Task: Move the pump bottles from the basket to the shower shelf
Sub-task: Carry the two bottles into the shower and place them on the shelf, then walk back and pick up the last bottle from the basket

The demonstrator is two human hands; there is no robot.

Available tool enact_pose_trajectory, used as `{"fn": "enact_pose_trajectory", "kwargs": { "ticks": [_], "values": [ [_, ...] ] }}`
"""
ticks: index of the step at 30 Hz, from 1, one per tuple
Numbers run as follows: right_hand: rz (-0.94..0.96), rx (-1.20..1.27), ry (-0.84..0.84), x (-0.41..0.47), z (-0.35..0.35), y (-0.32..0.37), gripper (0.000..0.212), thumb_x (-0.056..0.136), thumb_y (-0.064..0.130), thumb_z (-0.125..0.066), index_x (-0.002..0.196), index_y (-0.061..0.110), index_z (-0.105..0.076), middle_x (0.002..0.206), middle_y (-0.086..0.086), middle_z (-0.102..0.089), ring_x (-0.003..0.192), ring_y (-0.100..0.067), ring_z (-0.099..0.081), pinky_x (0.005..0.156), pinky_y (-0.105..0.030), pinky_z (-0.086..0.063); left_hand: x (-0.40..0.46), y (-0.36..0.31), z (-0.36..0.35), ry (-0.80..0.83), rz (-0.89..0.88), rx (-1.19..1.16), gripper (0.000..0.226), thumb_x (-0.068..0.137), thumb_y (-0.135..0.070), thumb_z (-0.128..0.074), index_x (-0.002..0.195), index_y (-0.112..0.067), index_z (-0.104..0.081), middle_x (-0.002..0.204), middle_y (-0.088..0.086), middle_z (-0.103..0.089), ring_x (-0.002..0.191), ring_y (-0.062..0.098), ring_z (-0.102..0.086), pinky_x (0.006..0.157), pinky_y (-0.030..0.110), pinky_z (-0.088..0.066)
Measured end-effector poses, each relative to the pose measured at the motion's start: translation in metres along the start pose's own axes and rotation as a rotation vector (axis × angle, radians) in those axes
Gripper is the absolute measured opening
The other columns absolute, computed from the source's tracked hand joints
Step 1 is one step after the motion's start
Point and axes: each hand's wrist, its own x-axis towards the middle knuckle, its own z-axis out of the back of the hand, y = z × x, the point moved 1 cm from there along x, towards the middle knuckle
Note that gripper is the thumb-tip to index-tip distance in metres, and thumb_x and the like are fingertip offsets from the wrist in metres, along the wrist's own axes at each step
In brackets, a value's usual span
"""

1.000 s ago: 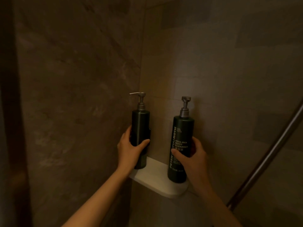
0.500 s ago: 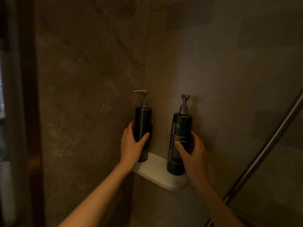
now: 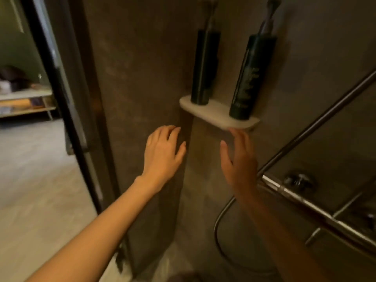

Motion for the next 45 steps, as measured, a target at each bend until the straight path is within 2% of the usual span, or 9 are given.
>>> {"fn": "enact_pose_trajectory", "kwargs": {
  "ticks": [6, 9, 12, 15, 21, 27, 32, 38, 45],
  "values": [
    [-0.009, 0.021, 0.235, -0.103, -0.039, 0.008, 0.033, 0.089, 0.020, -0.048, 0.117, 0.007, -0.057, 0.114, -0.013, -0.060, 0.108, -0.026, -0.052, 0.095, -0.031, -0.038, -0.115, 0.045, -0.004, 0.176, 0.100, 0.163, 0.045, 0.088, -0.035, -0.048, 0.122, -0.007, -0.059, 0.119, 0.013, -0.063, 0.112, 0.033, -0.059, 0.095, 0.041, -0.046],
    [-0.018, -0.007, 0.407, -0.156, -0.061, 0.012, 0.034, 0.090, 0.022, -0.046, 0.119, 0.007, -0.056, 0.117, -0.012, -0.060, 0.111, -0.023, -0.048, 0.097, -0.031, -0.036, -0.170, 0.069, -0.005, 0.326, 0.205, 0.209, 0.048, 0.090, -0.033, -0.052, 0.131, -0.007, -0.053, 0.123, 0.014, -0.061, 0.114, 0.032, -0.057, 0.096, 0.042, -0.045],
    [-0.024, -0.058, 0.629, -0.204, -0.085, 0.020, 0.042, 0.089, 0.028, -0.039, 0.122, 0.008, -0.055, 0.121, -0.013, -0.058, 0.114, -0.029, -0.050, 0.099, -0.038, -0.039, -0.223, 0.095, -0.001, 0.504, 0.316, 0.251, 0.051, 0.093, -0.034, -0.047, 0.138, -0.011, -0.045, 0.132, 0.011, -0.055, 0.121, 0.030, -0.051, 0.101, 0.041, -0.039],
    [-0.012, -0.085, 0.811, -0.246, -0.110, 0.037, 0.043, 0.087, 0.028, -0.039, 0.119, 0.006, -0.058, 0.118, -0.016, -0.061, 0.111, -0.033, -0.054, 0.096, -0.040, -0.043, -0.270, 0.125, 0.011, 0.599, 0.440, 0.266, 0.051, 0.094, -0.035, -0.043, 0.140, -0.013, -0.041, 0.136, 0.010, -0.052, 0.124, 0.029, -0.047, 0.103, 0.040, -0.035],
    [0.106, -0.056, 0.969, -0.308, -0.160, 0.116, 0.041, 0.086, 0.029, -0.037, 0.109, 0.007, -0.063, 0.103, -0.015, -0.067, 0.095, -0.035, -0.062, 0.084, -0.041, -0.050, -0.352, 0.200, 0.072, 0.695, 0.649, 0.322, 0.049, 0.094, -0.033, -0.046, 0.138, -0.012, -0.043, 0.139, 0.011, -0.050, 0.126, 0.031, -0.045, 0.103, 0.040, -0.033],
    [0.212, -0.004, 1.159, -0.351, -0.216, 0.212, 0.031, 0.091, 0.022, -0.042, 0.112, 0.007, -0.059, 0.110, -0.016, -0.063, 0.105, -0.033, -0.056, 0.090, -0.043, -0.043, -0.403, 0.270, 0.130, 0.678, 0.771, 0.356, 0.042, 0.095, -0.032, -0.045, 0.132, -0.014, -0.050, 0.138, 0.008, -0.050, 0.126, 0.029, -0.046, 0.103, 0.040, -0.032],
    [0.288, 0.087, 1.178, -0.360, -0.257, 0.278, 0.032, 0.093, 0.021, -0.045, 0.119, 0.008, -0.057, 0.118, -0.013, -0.061, 0.111, -0.029, -0.054, 0.094, -0.040, -0.041, -0.422, 0.319, 0.163, 0.631, 0.869, 0.392, 0.043, 0.094, -0.032, -0.045, 0.133, -0.013, -0.050, 0.138, 0.009, -0.051, 0.124, 0.030, -0.048, 0.102, 0.040, -0.034],
    [0.356, 0.142, 1.200, -0.361, -0.333, 0.315, 0.032, 0.093, 0.020, -0.045, 0.121, 0.010, -0.057, 0.121, -0.010, -0.061, 0.112, -0.026, -0.054, 0.094, -0.038, -0.042, -0.422, 0.382, 0.161, 0.579, 0.995, 0.403, 0.043, 0.095, -0.031, -0.044, 0.133, -0.013, -0.050, 0.139, 0.009, -0.051, 0.125, 0.030, -0.047, 0.103, 0.040, -0.033],
    [0.494, 0.177, 1.272, -0.322, -0.468, 0.350, 0.033, 0.092, 0.019, -0.046, 0.121, 0.008, -0.056, 0.118, -0.013, -0.061, 0.110, -0.031, -0.053, 0.093, -0.039, -0.040, -0.375, 0.488, 0.144, 0.495, 1.133, 0.439, 0.040, 0.092, -0.027, -0.047, 0.127, -0.010, -0.056, 0.131, 0.012, -0.057, 0.118, 0.033, -0.052, 0.097, 0.042, -0.037]
  ]
}}
